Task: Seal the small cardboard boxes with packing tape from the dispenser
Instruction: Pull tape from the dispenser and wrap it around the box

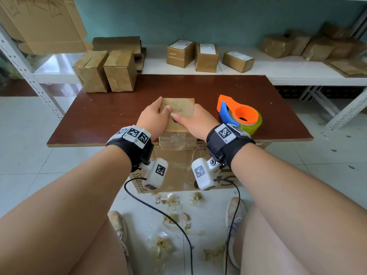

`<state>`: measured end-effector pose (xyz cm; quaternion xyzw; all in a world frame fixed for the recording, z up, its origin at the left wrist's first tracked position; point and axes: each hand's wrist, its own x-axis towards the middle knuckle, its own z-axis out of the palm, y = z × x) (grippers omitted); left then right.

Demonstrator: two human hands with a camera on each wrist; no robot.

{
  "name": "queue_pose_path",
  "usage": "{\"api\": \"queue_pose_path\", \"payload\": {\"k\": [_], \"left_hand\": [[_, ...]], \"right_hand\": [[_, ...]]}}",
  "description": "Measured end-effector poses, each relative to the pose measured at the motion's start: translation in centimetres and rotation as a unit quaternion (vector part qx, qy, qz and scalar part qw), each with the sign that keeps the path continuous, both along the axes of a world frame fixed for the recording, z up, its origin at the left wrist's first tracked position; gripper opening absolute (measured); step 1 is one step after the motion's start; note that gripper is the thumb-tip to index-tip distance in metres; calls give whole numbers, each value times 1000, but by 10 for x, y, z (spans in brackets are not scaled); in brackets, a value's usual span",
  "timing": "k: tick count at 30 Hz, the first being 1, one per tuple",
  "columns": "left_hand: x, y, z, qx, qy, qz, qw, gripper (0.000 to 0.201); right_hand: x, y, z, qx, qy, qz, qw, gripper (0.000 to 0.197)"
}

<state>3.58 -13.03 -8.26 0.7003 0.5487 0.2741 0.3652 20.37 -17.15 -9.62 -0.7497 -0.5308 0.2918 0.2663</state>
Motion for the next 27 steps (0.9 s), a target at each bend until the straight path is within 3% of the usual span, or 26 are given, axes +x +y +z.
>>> {"api": "queue_pose_path", "payload": {"k": [4, 9, 12, 15, 18, 20, 21, 22, 24, 27], "left_hand": [[0, 1, 0, 3, -11, 19, 1000, 79], [3, -1, 4, 14, 19, 42, 999, 83], [7, -3, 7, 7, 25, 61, 998, 87], [9, -4, 8, -11, 26, 73, 997, 87], [10, -6, 10, -26, 36, 75, 996, 87], [10, -8, 11, -39, 48, 69, 996, 89], [9, -9, 11, -43, 52, 59, 996, 92], [8, -10, 12, -44, 56, 48, 996, 97], [3, -14, 13, -34, 62, 24, 997, 112], [-1, -24, 15, 32, 114, -16, 993, 120]], "right_hand": [[-20, -16, 32, -3, 13, -13, 1000, 93], [-14, -13, 29, -9, 15, -15, 1000, 82], [-9, -12, 33, 2, 83, -16, 996, 81], [3, -9, 44, 76, 118, -98, 985, 42], [33, -13, 52, 64, -10, -188, 980, 45], [54, -23, 47, -42, -112, -235, 965, 85], [64, -27, 41, -84, -142, -241, 956, 95], [71, -32, 37, -120, -171, -236, 949, 95], [82, -35, 27, -170, -210, -198, 942, 72], [88, -35, 21, -177, -233, -174, 940, 55]]}}
